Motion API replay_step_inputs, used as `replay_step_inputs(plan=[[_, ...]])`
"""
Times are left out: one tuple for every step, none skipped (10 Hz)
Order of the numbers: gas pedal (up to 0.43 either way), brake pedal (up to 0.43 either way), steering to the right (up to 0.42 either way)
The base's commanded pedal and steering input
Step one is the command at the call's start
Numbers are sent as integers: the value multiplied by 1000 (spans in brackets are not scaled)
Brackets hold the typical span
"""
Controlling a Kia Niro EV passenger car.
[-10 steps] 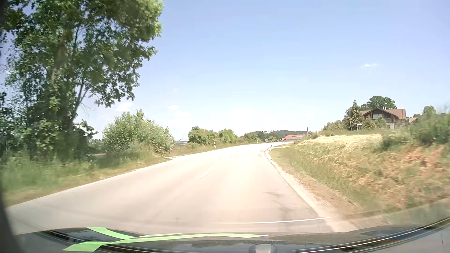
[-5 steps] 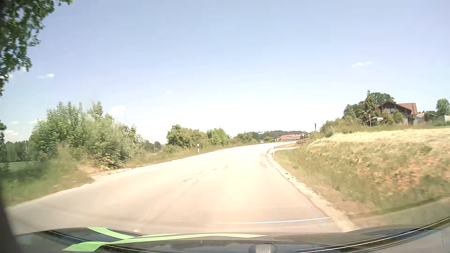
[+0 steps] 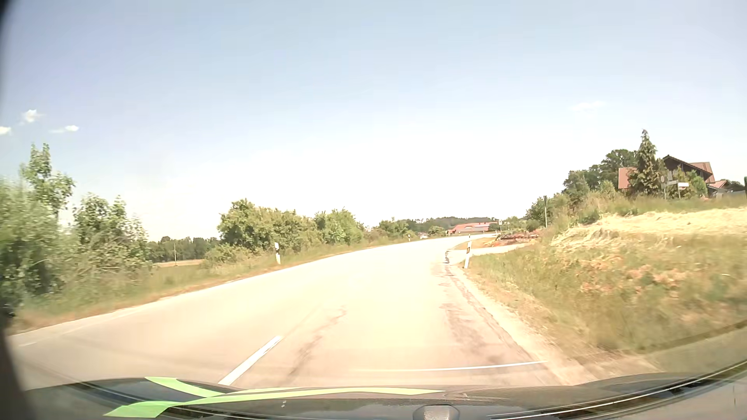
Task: Follow the waypoints while adhering to traffic rules and regulations
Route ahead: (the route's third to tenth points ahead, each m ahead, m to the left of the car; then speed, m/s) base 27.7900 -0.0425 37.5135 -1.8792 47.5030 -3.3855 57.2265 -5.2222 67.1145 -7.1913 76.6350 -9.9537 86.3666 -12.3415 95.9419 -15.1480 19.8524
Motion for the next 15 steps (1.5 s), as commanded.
replay_step_inputs(plan=[[138,0,14],[150,0,16],[150,0,18],[150,0,17],[150,0,17],[150,0,16],[150,0,15],[157,0,14],[177,0,15],[209,0,16],[220,0,19],[228,0,20],[240,0,20],[240,0,19],[240,0,16]])
